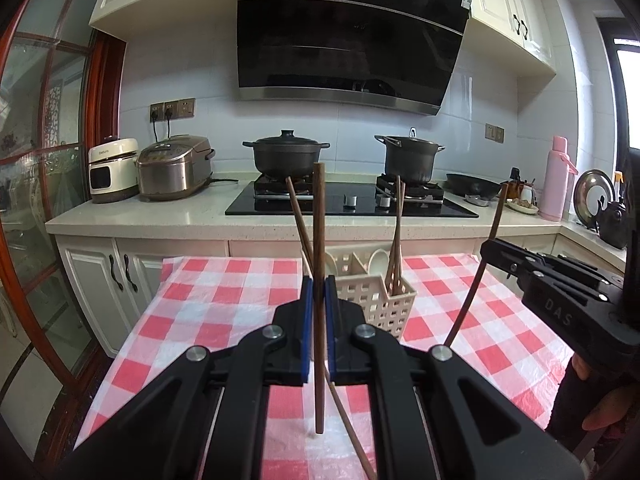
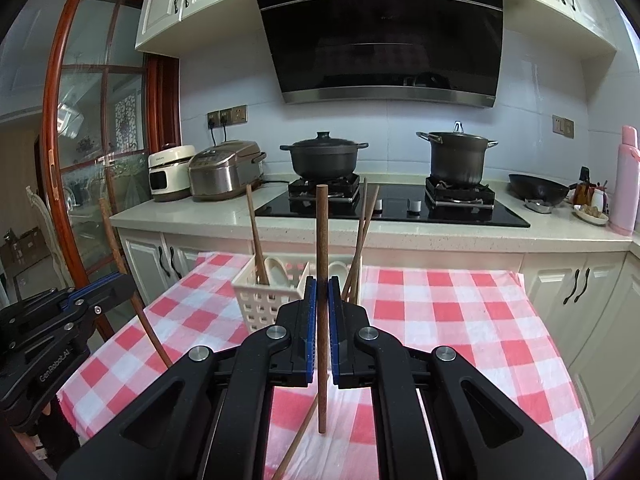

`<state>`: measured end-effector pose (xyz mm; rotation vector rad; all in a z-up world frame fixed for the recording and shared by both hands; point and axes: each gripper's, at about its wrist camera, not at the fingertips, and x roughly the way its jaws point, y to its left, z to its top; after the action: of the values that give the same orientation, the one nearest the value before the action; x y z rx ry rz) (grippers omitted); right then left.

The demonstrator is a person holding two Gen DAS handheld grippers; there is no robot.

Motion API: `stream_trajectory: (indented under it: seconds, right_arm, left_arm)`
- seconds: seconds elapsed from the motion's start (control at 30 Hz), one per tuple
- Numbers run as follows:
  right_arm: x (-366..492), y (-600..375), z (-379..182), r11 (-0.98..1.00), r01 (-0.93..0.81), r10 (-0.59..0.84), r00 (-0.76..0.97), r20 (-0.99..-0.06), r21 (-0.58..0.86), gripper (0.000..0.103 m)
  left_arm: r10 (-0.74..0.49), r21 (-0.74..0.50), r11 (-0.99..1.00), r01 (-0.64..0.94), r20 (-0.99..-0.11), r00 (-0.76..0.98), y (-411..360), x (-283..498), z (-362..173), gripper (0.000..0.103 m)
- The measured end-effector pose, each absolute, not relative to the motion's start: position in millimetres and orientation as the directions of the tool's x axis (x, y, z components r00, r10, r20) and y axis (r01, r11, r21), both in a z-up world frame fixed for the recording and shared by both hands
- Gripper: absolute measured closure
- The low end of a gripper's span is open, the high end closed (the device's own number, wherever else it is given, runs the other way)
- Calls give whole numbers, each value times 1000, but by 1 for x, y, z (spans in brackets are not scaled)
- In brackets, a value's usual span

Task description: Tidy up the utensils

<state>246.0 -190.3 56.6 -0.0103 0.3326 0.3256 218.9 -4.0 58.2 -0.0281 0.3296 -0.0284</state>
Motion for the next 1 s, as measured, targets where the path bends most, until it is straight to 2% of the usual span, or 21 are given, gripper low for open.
stream_trajectory:
  seconds: [0.23,0.47,0.7,0.83,1.0]
  right_arm:
    - [260,-192,84,950,-308,308,906,-291,45,97]
    - [288,-191,119,953,-297,300,912,-280,55,97]
    - [319,-188,147,958,-279,286,919,-272,64,97]
    - [336,-183,147,961,-270,277,919,-280,63,97]
    - [355,-177,132,963,-264,268,911,-313,57,97]
  left_arm:
    - [-75,-56,997,61,-314,947,-2,233,91,97]
    - [-109,-85,993,88,-296,949,-3,263,146,97]
    - [-106,-95,992,83,-271,957,-6,293,193,97]
    - [-68,-67,996,53,-245,967,-12,314,207,97]
    - [-48,-73,997,30,-259,965,-12,343,201,97]
